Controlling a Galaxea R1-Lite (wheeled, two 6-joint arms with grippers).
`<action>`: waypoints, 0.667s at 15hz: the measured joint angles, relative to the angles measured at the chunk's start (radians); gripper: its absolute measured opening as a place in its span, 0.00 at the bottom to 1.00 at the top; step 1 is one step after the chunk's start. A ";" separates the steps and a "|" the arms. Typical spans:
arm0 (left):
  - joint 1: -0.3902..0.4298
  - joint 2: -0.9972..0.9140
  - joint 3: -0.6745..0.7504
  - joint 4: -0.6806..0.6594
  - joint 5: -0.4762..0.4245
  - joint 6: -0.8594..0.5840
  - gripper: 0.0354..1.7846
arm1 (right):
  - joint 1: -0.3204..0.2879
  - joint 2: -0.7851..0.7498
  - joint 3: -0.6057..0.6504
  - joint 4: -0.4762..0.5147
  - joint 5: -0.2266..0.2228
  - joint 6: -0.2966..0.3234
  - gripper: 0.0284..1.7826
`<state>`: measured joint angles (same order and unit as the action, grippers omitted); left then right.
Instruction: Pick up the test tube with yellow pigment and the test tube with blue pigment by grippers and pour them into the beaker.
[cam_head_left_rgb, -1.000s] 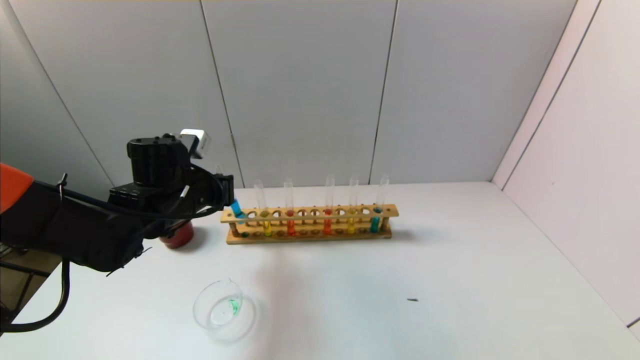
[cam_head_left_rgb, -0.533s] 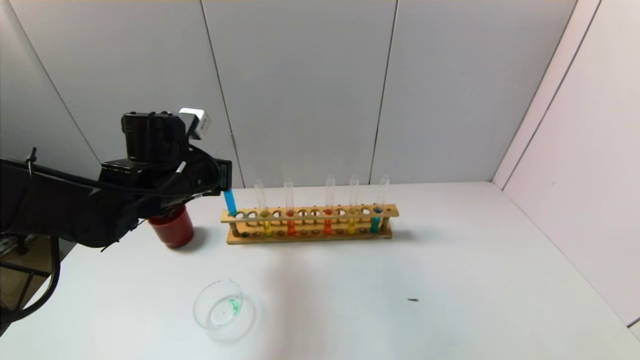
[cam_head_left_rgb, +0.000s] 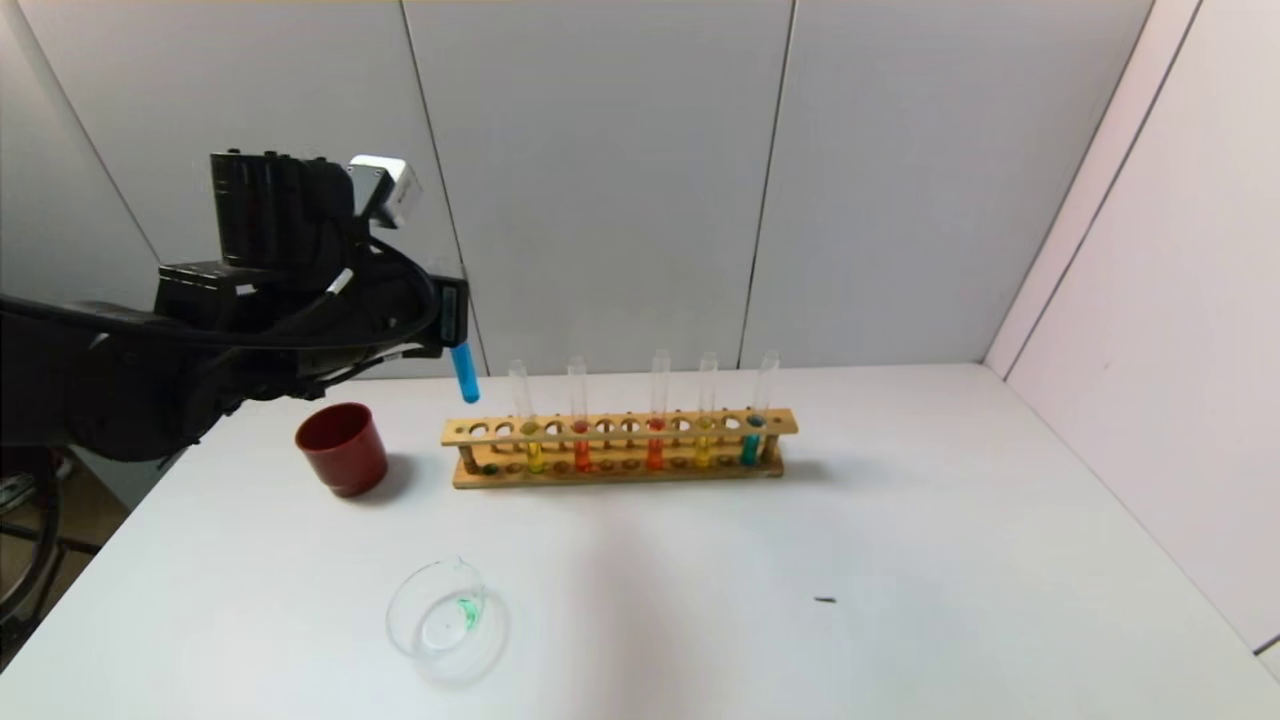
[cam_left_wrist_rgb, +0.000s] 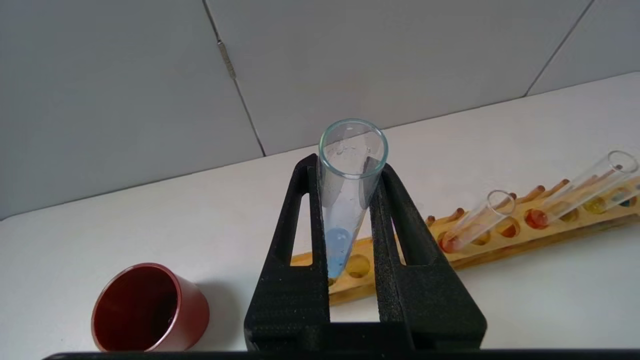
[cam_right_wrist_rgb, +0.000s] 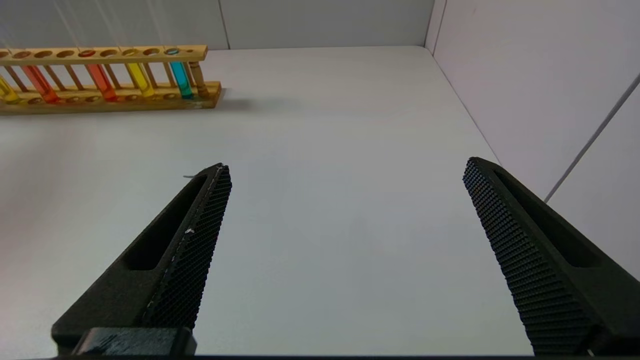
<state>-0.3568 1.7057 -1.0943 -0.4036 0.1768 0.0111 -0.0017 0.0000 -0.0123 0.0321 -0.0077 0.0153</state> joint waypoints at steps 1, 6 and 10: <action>-0.004 -0.021 0.002 0.024 0.009 0.000 0.15 | 0.000 0.000 0.000 0.000 0.000 0.000 0.95; -0.017 -0.162 0.068 0.156 0.025 0.000 0.15 | 0.000 0.000 0.000 0.000 0.000 0.000 0.95; -0.019 -0.315 0.160 0.277 0.036 0.009 0.15 | 0.000 0.000 0.000 0.000 0.000 0.000 0.95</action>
<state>-0.3757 1.3906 -0.9340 -0.1264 0.2130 0.0202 -0.0017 0.0000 -0.0123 0.0321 -0.0077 0.0153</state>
